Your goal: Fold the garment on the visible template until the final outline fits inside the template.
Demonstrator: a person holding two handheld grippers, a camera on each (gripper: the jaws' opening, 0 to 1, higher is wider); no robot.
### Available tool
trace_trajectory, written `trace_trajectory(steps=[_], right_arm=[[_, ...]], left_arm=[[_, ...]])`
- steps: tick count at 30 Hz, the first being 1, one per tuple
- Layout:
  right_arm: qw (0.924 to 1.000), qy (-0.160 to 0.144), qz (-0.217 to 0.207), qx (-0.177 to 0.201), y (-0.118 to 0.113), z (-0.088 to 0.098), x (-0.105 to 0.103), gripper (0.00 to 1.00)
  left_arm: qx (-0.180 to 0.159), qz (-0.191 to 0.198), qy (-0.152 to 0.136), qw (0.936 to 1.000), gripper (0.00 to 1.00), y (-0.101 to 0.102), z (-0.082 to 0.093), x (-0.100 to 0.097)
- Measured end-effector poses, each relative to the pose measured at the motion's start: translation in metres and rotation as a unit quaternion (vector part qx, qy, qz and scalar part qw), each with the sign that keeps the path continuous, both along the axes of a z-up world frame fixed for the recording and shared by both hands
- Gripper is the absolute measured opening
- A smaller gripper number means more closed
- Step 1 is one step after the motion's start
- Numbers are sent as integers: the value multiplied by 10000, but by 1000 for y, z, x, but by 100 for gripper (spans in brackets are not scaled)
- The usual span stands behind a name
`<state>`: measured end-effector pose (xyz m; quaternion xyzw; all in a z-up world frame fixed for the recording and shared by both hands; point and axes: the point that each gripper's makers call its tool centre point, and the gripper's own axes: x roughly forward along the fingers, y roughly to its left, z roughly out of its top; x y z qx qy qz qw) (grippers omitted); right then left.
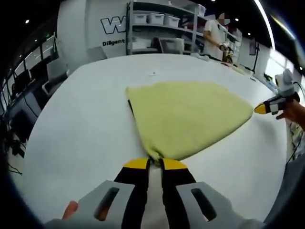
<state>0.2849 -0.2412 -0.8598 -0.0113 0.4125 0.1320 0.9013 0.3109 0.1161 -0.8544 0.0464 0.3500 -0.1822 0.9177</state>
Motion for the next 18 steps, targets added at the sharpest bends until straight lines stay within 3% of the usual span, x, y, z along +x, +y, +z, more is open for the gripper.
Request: trace_trajectory(steps=[3, 7, 12, 18], right_arm=[[9996, -46, 70, 263, 8, 3, 2, 2], [9998, -45, 121, 178, 11, 0, 6, 0], [9991, 14, 2, 431, 14, -4, 8, 0], [9991, -61, 49, 427, 18, -2, 8, 0]], left_arm=[[-8, -11, -2, 10000, 7, 0, 0, 0], [-7, -14, 3, 10000, 7, 0, -1, 1], [-64, 20, 20, 10000, 6, 0, -2, 4], [-56, -2, 11, 10000, 5, -2, -3, 5]])
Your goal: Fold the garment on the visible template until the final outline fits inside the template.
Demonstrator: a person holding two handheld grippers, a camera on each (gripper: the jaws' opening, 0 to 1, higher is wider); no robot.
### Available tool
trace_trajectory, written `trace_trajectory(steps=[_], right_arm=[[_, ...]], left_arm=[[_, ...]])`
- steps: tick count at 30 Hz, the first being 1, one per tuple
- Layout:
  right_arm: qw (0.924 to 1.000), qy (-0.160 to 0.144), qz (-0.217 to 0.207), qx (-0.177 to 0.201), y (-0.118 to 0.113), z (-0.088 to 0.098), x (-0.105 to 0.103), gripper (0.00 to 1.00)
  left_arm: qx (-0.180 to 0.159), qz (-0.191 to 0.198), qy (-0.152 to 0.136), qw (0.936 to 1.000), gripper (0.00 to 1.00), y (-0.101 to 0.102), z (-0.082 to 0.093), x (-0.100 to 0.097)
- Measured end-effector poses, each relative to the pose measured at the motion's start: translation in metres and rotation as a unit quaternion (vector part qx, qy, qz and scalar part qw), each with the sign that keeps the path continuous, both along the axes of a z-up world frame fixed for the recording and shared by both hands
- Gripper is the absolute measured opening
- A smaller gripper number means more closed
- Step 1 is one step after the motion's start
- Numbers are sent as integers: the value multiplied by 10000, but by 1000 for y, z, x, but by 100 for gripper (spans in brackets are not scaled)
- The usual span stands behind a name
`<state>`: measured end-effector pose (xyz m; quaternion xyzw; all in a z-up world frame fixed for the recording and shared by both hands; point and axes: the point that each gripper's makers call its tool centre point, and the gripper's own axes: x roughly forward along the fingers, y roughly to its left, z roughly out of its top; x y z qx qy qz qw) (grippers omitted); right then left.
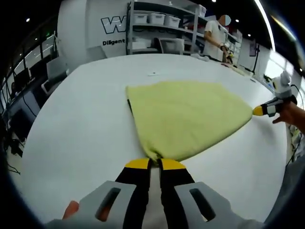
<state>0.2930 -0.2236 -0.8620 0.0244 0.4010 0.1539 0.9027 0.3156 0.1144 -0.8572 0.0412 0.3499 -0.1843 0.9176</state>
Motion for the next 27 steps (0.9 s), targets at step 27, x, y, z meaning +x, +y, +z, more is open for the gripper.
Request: trace_trajectory(steps=[27], right_arm=[[9976, 84, 100, -680, -21, 0, -7, 0]], left_arm=[[475, -714, 203, 9961, 0, 10, -5, -14]])
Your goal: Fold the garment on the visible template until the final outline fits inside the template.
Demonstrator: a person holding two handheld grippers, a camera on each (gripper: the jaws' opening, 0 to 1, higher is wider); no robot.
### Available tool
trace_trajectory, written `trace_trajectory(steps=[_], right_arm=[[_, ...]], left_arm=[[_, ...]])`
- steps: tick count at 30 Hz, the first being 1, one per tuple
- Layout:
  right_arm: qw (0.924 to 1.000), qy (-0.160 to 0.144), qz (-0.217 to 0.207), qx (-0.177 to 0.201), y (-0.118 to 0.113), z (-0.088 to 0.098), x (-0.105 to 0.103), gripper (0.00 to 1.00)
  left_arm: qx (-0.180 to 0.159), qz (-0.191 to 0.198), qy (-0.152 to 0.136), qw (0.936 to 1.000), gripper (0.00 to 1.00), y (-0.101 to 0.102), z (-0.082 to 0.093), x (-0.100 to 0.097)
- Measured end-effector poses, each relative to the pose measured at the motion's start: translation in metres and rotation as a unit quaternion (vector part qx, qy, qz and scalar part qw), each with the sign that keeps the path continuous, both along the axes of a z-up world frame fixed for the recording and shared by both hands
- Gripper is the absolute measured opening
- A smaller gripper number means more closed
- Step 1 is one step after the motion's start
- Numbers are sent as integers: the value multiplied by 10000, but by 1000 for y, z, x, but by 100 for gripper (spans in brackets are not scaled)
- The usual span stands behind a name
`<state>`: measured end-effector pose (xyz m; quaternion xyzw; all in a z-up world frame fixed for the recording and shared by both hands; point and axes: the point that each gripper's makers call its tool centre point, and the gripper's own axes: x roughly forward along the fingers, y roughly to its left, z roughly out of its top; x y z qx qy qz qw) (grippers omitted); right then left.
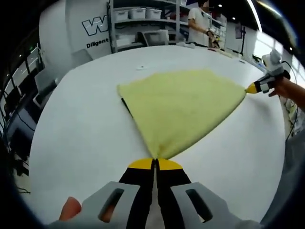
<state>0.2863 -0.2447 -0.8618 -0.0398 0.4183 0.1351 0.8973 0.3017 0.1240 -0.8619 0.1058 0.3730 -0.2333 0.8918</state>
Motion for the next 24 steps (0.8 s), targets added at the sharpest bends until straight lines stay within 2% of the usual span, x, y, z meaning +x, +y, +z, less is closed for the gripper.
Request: trace_trajectory(steps=[3, 9, 12, 14, 16, 20, 22, 24], right_arm=[[10000, 27, -32, -8, -1, -2, 0, 0], [9997, 62, -58, 210, 4, 1, 0, 0], [9998, 73, -50, 205, 5, 1, -1, 0], [9996, 94, -72, 262, 6, 0, -2, 6], [9994, 123, -82, 307, 7, -1, -3, 5], [9993, 127, -100, 337, 7, -1, -1, 4], [9994, 129, -103, 321, 8, -2, -1, 2], [9994, 130, -38, 320, 10, -3, -1, 0]], left_arm=[[-42, 24, -14, 10000, 0, 1, 0, 0], [-272, 115, -10, 9996, 1, -5, 6, -2], [-248, 119, -47, 9996, 2, -6, 7, -2], [-327, 139, -35, 9994, 4, -8, 9, -2], [-448, 168, -18, 9989, 8, -12, 10, -3], [-484, 235, 64, 9985, 12, -15, 6, -2], [-420, 249, 86, 9988, 11, -16, 1, -1], [-286, 198, 66, 9994, 5, -15, 0, 0]])
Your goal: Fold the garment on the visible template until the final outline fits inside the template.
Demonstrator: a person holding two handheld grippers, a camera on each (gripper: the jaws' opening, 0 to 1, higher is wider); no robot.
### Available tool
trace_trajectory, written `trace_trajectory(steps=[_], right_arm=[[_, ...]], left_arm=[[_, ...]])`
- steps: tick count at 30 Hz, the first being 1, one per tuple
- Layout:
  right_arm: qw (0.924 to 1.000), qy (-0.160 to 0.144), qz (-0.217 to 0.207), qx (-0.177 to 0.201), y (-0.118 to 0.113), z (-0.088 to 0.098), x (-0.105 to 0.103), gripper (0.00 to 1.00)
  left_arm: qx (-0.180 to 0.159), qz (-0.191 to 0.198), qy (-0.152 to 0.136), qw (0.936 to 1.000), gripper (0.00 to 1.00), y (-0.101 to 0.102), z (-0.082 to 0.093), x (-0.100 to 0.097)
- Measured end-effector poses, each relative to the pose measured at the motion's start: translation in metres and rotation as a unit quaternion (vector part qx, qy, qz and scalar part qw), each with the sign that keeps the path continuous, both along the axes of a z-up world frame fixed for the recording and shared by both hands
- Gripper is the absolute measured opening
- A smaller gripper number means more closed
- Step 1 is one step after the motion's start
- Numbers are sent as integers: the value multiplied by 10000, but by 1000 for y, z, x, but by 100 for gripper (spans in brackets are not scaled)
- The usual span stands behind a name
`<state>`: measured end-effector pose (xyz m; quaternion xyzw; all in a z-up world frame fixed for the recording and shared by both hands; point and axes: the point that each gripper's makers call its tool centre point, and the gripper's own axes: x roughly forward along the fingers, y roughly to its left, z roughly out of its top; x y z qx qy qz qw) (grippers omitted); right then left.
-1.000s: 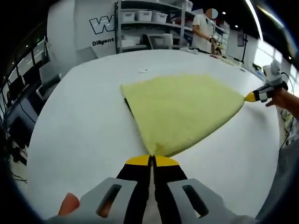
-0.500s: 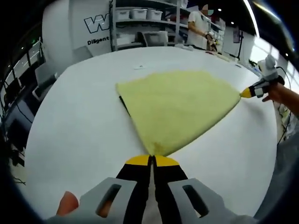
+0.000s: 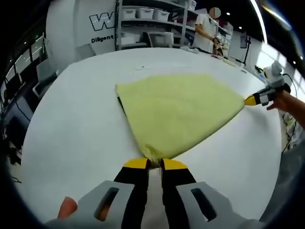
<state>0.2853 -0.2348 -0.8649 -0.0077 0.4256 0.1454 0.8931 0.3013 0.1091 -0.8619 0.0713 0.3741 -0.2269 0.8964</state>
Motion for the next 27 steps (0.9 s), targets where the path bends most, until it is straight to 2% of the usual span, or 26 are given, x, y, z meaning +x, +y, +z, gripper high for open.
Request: trace_trajectory(steps=[7, 10, 12, 16, 27], right_arm=[[9997, -73, 95, -196, -3, 2, 1, 0], [9996, -102, -10, -249, -10, 2, 1, 0], [9998, -87, -97, -158, -12, 2, 1, 0], [9995, -71, -10, -311, -10, 0, 0, 0], [9995, -10, 54, -317, -8, 2, -4, 0]], left_arm=[[162, -160, -104, 9997, 1, 4, 3, 2], [228, -177, -155, 9995, 1, 8, 6, 2], [140, -150, -98, 9997, 1, 11, 4, 1], [192, -202, -98, 9996, 1, 8, 4, -1], [97, -319, -78, 9994, 1, 6, 5, -5]])
